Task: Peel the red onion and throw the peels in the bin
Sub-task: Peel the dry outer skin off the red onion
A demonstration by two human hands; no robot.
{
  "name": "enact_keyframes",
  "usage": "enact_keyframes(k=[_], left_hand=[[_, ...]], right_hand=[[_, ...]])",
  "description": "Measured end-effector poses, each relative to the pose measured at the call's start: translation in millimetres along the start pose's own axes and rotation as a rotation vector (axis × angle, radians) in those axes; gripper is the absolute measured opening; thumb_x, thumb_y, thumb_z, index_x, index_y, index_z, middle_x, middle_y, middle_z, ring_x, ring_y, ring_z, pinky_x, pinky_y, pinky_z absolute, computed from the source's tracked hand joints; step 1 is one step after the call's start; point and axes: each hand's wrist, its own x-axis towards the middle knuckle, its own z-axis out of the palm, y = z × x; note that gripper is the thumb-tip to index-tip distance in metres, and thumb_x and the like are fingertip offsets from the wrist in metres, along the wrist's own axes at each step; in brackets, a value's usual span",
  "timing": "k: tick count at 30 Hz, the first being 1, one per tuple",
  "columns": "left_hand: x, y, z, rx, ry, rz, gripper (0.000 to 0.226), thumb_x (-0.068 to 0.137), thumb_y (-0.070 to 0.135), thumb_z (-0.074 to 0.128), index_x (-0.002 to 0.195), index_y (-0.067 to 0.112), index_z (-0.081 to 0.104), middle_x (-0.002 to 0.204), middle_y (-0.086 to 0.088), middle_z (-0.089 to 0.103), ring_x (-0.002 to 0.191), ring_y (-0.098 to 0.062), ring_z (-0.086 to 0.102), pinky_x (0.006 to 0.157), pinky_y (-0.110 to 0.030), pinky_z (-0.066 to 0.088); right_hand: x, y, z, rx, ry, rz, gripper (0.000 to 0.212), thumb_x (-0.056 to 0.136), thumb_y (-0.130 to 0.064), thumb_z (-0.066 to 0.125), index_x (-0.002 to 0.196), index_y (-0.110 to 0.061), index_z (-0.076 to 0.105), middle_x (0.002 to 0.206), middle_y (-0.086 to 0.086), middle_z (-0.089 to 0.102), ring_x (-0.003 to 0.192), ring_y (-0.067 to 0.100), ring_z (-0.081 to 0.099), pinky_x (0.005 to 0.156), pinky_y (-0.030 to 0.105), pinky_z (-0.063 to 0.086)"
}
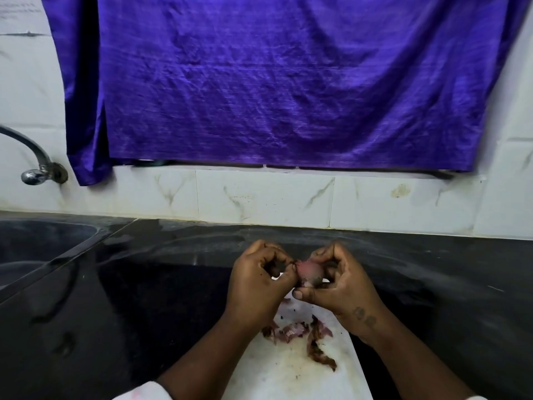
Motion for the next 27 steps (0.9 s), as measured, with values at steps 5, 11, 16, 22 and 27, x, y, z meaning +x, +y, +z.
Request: enact_keyframes(k=[5, 11, 16, 22, 27], left_hand=[[-0.2, -1.7, -1.0, 0.033, -0.017, 0.053, 0.015, 0.087, 0.009, 0.076, 0.081, 0.022, 0.072, 0.087, 0.009, 0.062, 0.076, -0.013, 0.062, 0.063, -0.027, 0.053], [2.2, -3.3, -3.8, -0.055, -0.022, 0.088, 0.011, 0.088, 0.009, 0.079, 0.092, 0.020, 0.081, 0.096, 0.006, 0.068, 0.085, -0.014, 0.069, 0.069, -0.025, 0.057], [2.3, -4.4, -4.4, -0.031, 0.002, 0.104, 0.012, 0.085, 0.005, 0.081, 0.090, 0.017, 0.082, 0.094, 0.006, 0.068, 0.086, -0.014, 0.069, 0.068, -0.026, 0.058], [-0.3, -4.2, -2.6, 0.045, 0.024, 0.182, 0.007, 0.084, 0.028, 0.073, 0.087, 0.022, 0.077, 0.095, 0.011, 0.065, 0.083, -0.019, 0.067, 0.066, -0.042, 0.058], [3.5, -5.4, -4.4, -0.069, -0.015, 0.129, 0.005, 0.090, 0.018, 0.077, 0.091, 0.022, 0.077, 0.098, 0.009, 0.067, 0.085, -0.020, 0.068, 0.071, -0.039, 0.060]], right_hand=[[-0.1, -1.1, -4.9, 0.134, -0.028, 0.067, 0.054, 0.061, -0.004, 0.095, 0.101, -0.013, 0.059, 0.106, 0.015, 0.072, 0.105, 0.036, 0.070, 0.086, 0.045, 0.061], [0.4, -1.4, -8.7, 0.170, -0.035, 0.089, 0.054, 0.065, -0.007, 0.094, 0.107, -0.009, 0.060, 0.114, 0.019, 0.070, 0.111, 0.038, 0.068, 0.095, 0.054, 0.057], [-0.8, -4.4, -7.6, 0.164, -0.036, 0.097, 0.050, 0.064, -0.002, 0.092, 0.105, -0.011, 0.065, 0.109, 0.012, 0.075, 0.107, 0.033, 0.071, 0.092, 0.048, 0.060], [-1.4, -7.0, -6.7, 0.231, -0.043, 0.110, 0.054, 0.065, 0.004, 0.088, 0.112, -0.004, 0.063, 0.110, 0.015, 0.075, 0.106, 0.034, 0.072, 0.087, 0.038, 0.060], [-1.2, -7.6, -9.3, 0.294, -0.057, 0.122, 0.054, 0.071, 0.001, 0.085, 0.121, -0.011, 0.067, 0.120, 0.013, 0.074, 0.115, 0.032, 0.069, 0.097, 0.048, 0.056]])
